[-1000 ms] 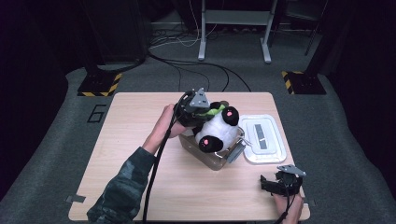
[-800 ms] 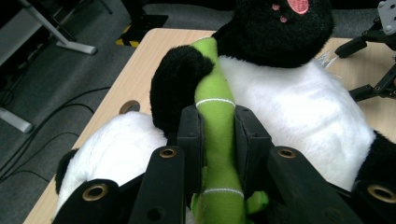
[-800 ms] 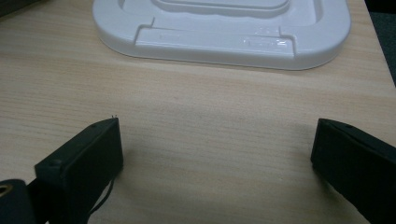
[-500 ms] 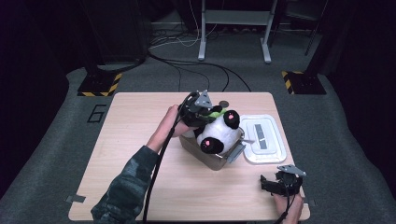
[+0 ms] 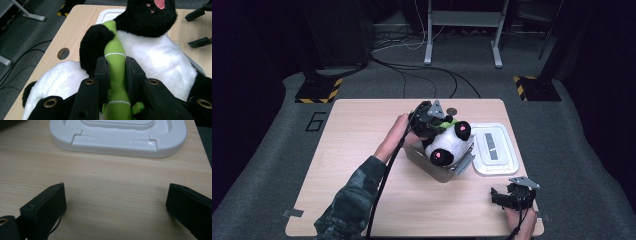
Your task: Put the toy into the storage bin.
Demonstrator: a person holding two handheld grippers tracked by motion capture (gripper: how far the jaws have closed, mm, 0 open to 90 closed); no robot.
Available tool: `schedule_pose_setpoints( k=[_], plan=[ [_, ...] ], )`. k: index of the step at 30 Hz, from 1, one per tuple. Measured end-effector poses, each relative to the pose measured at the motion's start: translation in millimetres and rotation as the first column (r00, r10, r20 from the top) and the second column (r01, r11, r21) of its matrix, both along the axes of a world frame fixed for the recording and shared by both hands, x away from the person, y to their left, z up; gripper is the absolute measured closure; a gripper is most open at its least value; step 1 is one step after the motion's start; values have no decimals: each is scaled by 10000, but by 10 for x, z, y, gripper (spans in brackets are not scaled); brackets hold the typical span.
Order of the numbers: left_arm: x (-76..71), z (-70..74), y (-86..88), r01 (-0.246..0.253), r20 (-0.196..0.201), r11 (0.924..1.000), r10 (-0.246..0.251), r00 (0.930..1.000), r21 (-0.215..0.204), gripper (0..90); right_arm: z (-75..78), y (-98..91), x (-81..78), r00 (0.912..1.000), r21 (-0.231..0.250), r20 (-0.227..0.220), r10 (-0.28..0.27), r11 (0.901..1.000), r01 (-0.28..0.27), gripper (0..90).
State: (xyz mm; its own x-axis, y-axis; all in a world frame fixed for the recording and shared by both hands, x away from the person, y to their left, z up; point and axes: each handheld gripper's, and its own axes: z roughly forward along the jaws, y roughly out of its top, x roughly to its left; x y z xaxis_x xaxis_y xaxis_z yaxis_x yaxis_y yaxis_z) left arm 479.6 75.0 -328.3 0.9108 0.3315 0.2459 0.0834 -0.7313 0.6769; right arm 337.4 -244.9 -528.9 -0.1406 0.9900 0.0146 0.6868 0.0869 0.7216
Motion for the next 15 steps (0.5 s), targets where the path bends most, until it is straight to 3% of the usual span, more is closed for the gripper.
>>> schedule_pose_setpoints(
  k=[11, 15],
  plan=[
    [31, -107, -76, -41, 119, 10000, 41, 9999, 17, 740, -2, 0, 1, 10000, -6, 32, -29, 10000, 29, 21],
    [50, -134, -86, -12, -55, 10000, 12, 10000, -30, 740, -2, 0, 1, 10000, -7, 30, -32, 10000, 32, 21]
  ],
)
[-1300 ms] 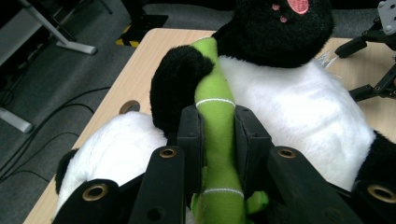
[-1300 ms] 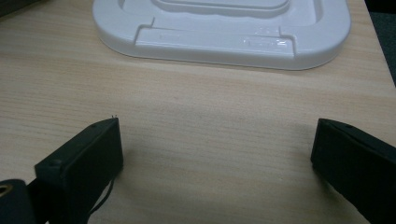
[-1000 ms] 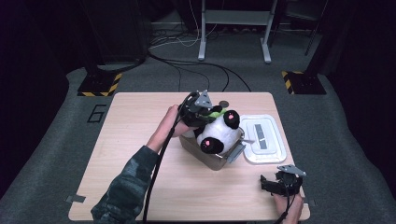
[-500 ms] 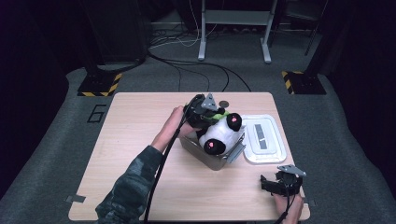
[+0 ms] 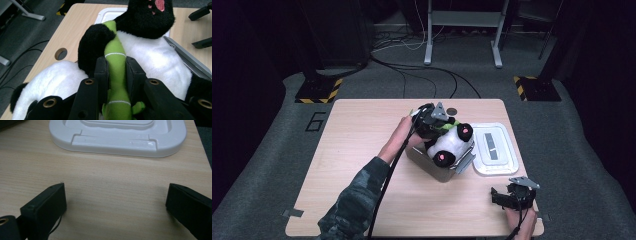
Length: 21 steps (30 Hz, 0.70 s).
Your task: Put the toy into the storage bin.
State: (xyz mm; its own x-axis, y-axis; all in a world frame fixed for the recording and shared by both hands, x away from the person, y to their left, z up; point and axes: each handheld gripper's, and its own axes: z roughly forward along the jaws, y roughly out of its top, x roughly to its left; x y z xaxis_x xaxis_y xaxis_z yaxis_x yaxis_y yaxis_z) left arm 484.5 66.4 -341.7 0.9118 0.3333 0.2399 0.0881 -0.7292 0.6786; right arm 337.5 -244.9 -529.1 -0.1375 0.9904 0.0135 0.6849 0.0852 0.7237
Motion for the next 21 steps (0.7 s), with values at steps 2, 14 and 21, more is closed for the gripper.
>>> schedule_pose_setpoints(
  k=[2, 14, 21],
  plan=[
    [7, -12, 5, -3, -89, 9999, 2, 10000, -111, 739, 0, 0, 0, 10000, 3, 0, 0, 10000, 0, 21],
    [-9, -59, 33, -158, -573, 9997, 148, 9982, -171, 737, 0, 1, -1, 10000, 3, -7, -2, 10000, 2, 22],
    [0, -96, 35, -242, -745, 9993, 221, 9970, -276, 735, 0, 1, -1, 10000, 4, -6, -2, 10000, 2, 22]
  ],
)
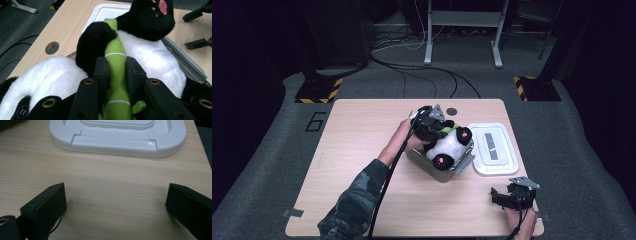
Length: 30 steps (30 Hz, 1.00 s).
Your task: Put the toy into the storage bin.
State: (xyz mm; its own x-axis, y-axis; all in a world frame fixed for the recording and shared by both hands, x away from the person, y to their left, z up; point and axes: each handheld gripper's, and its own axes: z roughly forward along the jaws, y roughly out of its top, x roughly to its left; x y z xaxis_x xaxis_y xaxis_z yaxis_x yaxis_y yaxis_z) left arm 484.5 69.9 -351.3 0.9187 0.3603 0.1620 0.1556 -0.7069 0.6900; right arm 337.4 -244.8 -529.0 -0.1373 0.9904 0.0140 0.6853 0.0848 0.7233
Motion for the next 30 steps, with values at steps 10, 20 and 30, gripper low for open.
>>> schedule_pose_setpoints(
  k=[10, 20, 30],
  plan=[
    [6, -84, -27, -206, -188, 9998, 206, 9996, 50, 735, 0, 2, -1, 10000, 7, -7, -13, 10000, 13, 22],
    [3, -113, -42, -712, -144, 9975, 711, 9974, -6, 659, 0, 0, -1, 10000, -10, 1, 8, 10000, -8, 22],
    [-17, -27, -35, -1857, -855, 9818, 1817, 9796, -410, 377, 0, 0, 0, 10000, -8, 1, 8, 10000, -8, 22]
  ],
)
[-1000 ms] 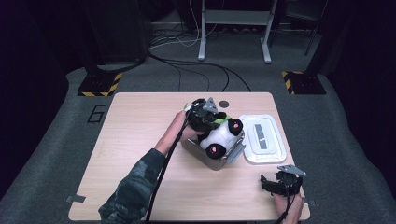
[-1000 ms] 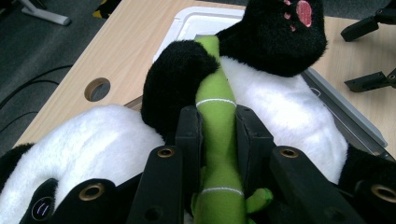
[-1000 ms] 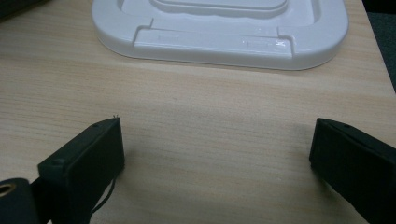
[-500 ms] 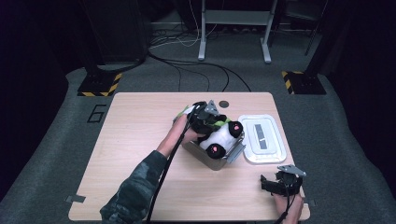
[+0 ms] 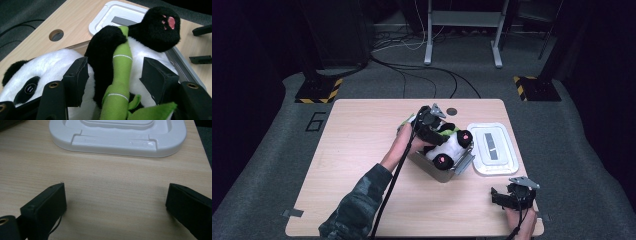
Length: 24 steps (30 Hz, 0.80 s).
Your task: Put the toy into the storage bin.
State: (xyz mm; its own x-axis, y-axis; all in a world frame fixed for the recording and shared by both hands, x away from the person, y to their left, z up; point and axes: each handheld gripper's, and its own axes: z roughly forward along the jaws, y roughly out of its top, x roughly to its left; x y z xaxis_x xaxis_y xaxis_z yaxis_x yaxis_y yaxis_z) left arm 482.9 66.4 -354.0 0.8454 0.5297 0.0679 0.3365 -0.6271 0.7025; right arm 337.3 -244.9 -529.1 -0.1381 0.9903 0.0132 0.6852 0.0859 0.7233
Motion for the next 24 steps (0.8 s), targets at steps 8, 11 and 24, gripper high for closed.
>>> schedule_pose_setpoints(
  k=[8, 11, 24],
  plan=[
    [-10, -87, -69, -278, -39, 9989, 280, 9996, 387, 379, 0, 0, 0, 10000, 1, 0, -2, 10000, 2, 22],
    [-6, -155, -106, -305, 13, 9980, 305, 9995, 558, 381, 0, 1, -1, 10000, 6, 0, -2, 10000, 2, 22],
    [-95, -52, 22, -518, 510, 9984, 507, 9974, 215, 303, 0, -2, -1, 10000, -12, -4, 30, 10000, -30, 22]
  ],
)
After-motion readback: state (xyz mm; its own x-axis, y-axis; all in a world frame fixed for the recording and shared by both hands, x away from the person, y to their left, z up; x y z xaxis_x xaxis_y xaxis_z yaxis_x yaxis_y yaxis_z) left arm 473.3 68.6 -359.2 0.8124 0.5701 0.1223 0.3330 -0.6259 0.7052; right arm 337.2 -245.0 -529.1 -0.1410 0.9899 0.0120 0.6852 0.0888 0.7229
